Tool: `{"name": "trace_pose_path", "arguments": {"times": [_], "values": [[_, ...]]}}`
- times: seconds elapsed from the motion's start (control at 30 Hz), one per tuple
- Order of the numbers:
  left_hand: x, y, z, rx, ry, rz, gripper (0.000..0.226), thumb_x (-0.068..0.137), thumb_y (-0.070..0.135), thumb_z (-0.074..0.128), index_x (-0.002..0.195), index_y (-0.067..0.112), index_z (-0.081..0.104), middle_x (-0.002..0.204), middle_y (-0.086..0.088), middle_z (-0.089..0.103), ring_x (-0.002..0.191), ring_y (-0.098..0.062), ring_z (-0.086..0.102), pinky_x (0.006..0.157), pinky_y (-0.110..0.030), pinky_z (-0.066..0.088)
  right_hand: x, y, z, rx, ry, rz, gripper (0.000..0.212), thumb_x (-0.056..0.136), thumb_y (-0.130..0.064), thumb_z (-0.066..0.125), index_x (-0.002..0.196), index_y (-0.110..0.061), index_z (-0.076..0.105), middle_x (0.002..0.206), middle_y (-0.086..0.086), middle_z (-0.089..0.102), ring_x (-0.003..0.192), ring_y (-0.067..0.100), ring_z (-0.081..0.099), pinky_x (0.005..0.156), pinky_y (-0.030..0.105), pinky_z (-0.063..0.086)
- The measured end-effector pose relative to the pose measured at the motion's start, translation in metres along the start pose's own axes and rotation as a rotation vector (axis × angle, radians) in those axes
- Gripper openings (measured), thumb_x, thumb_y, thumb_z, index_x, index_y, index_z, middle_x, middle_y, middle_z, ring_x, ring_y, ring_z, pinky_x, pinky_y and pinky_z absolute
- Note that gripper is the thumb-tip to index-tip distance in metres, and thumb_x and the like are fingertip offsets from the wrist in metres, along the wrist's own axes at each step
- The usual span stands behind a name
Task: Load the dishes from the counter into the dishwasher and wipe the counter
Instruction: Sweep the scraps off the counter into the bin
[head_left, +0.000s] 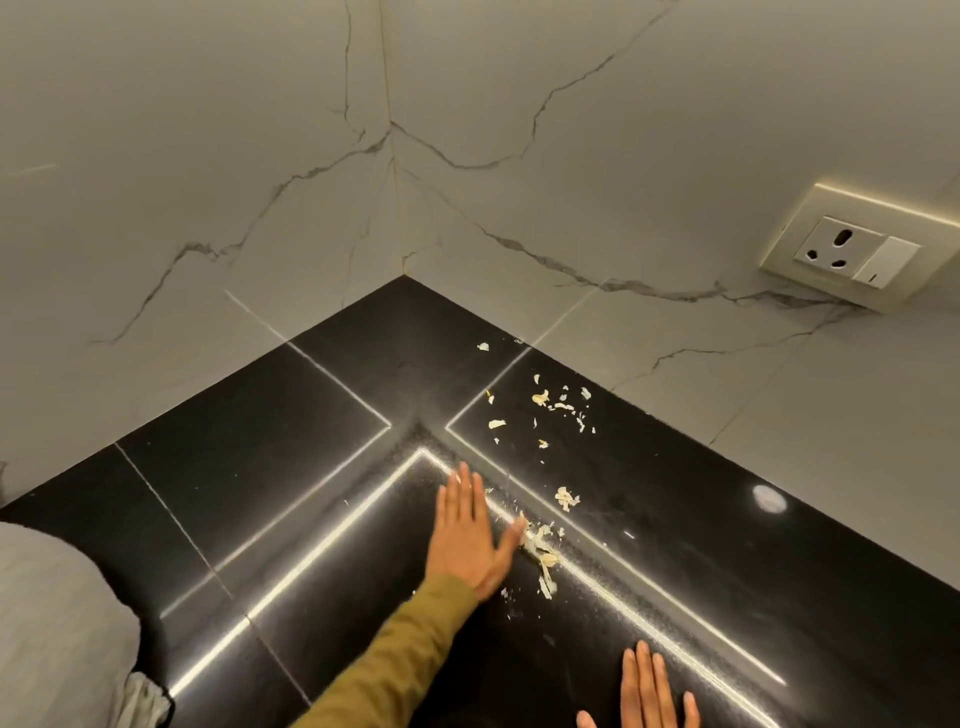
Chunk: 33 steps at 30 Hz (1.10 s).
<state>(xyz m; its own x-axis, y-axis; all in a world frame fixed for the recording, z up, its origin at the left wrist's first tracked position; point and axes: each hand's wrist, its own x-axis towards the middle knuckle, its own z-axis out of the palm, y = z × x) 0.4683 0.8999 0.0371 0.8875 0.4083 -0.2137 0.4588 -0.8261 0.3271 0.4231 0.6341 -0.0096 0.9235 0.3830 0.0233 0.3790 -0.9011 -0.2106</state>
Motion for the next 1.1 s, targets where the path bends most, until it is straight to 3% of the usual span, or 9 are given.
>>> {"name": "trace_pose_path", "arguments": {"times": [0.2,0.33,0.43,0.5,0.67,0.8,0.93,1.0,1.1], "values": [[-0.068,-0.012,0.000,-0.352,-0.030,0.093,0.095,0.084,0.082,-0.003,0.154,0.020,-0.016,0.159,0.006,-0.032,0.144,-0.003,-0.034,0.120,-0.029,-0.018,0.000,-0.003,0.000,0.043,0.091,-0.009,0.086,0.089,-0.073,0.013,0.157,-0.022,0.000,0.165,-0.007,-0.002,0.151,0.011,-0.001,0.120,0.042,0.003],[-0.079,-0.125,-0.014,-0.183,0.188,-0.229,0.112,0.080,0.085,-0.006,0.158,0.005,0.005,0.160,-0.001,-0.021,0.148,-0.015,-0.028,0.123,-0.036,-0.013,-0.003,-0.007,0.003,0.045,0.162,-0.040,0.083,0.090,-0.071,0.012,0.157,-0.024,-0.001,0.165,-0.008,-0.003,0.151,0.012,0.000,0.120,0.044,0.005],[-0.081,-0.166,-0.021,0.006,0.162,-0.341,0.108,0.083,0.080,-0.010,0.157,0.003,0.004,0.161,-0.008,-0.017,0.150,-0.025,-0.021,0.125,-0.046,-0.005,-0.006,-0.006,0.006,0.030,0.161,-0.027,0.082,0.090,-0.070,0.013,0.157,-0.023,-0.001,0.165,-0.007,-0.002,0.152,0.013,0.001,0.119,0.047,0.008],[-0.083,-0.142,-0.010,0.050,0.120,-0.284,0.104,0.087,0.078,-0.007,0.156,0.002,0.004,0.162,-0.015,-0.016,0.151,-0.030,-0.019,0.124,-0.047,-0.005,-0.005,-0.006,0.004,0.022,0.145,-0.027,0.082,0.091,-0.069,0.013,0.157,-0.022,-0.001,0.165,-0.006,-0.002,0.152,0.014,0.001,0.119,0.048,0.009],[-0.093,-0.012,0.040,-0.009,0.004,-0.005,0.087,0.100,0.066,0.024,0.152,-0.004,0.026,0.163,-0.024,0.014,0.152,-0.033,0.008,0.116,-0.047,0.012,-0.006,-0.009,-0.005,0.007,0.115,-0.011,0.082,0.091,-0.069,0.014,0.157,-0.021,0.002,0.165,-0.006,0.001,0.151,0.012,0.003,0.119,0.045,0.007],[-0.099,0.051,0.036,-0.205,-0.006,0.085,0.090,0.093,0.073,0.001,0.152,0.010,-0.023,0.158,-0.001,-0.037,0.144,-0.012,-0.037,0.121,-0.037,-0.015,-0.009,-0.008,-0.012,0.004,0.077,0.006,0.082,0.092,-0.068,0.013,0.157,-0.020,0.004,0.165,-0.006,0.001,0.151,0.010,0.003,0.120,0.040,0.005],[-0.107,0.025,0.014,-0.284,0.011,0.063,0.090,0.085,0.079,-0.006,0.148,0.021,-0.033,0.150,0.009,-0.048,0.140,-0.008,-0.042,0.118,-0.033,-0.024,-0.013,-0.005,-0.004,0.002,0.111,0.017,0.083,0.093,-0.069,0.013,0.157,-0.017,0.005,0.165,-0.004,0.002,0.152,0.013,0.002,0.120,0.042,0.005],[-0.112,-0.011,0.010,-0.268,0.101,0.006,0.096,0.083,0.083,-0.004,0.154,0.020,-0.017,0.158,0.007,-0.035,0.145,-0.009,-0.034,0.117,-0.029,-0.024,-0.015,-0.010,0.003,-0.100,0.148,-0.017,0.078,0.100,-0.059,0.011,0.152,-0.001,0.019,0.165,0.008,0.006,0.152,0.021,0.004,0.116,0.052,0.014],[-0.119,-0.071,0.013,-0.250,0.132,-0.134,0.113,0.077,0.089,-0.003,0.158,0.010,0.008,0.163,0.002,-0.015,0.150,-0.015,-0.023,0.120,-0.032,-0.016,-0.007,-0.039,0.007,-0.067,0.049,0.062,0.101,0.086,-0.079,0.020,0.138,0.006,0.035,0.151,0.025,0.035,0.145,0.032,0.024,0.115,0.063,0.013]]}}
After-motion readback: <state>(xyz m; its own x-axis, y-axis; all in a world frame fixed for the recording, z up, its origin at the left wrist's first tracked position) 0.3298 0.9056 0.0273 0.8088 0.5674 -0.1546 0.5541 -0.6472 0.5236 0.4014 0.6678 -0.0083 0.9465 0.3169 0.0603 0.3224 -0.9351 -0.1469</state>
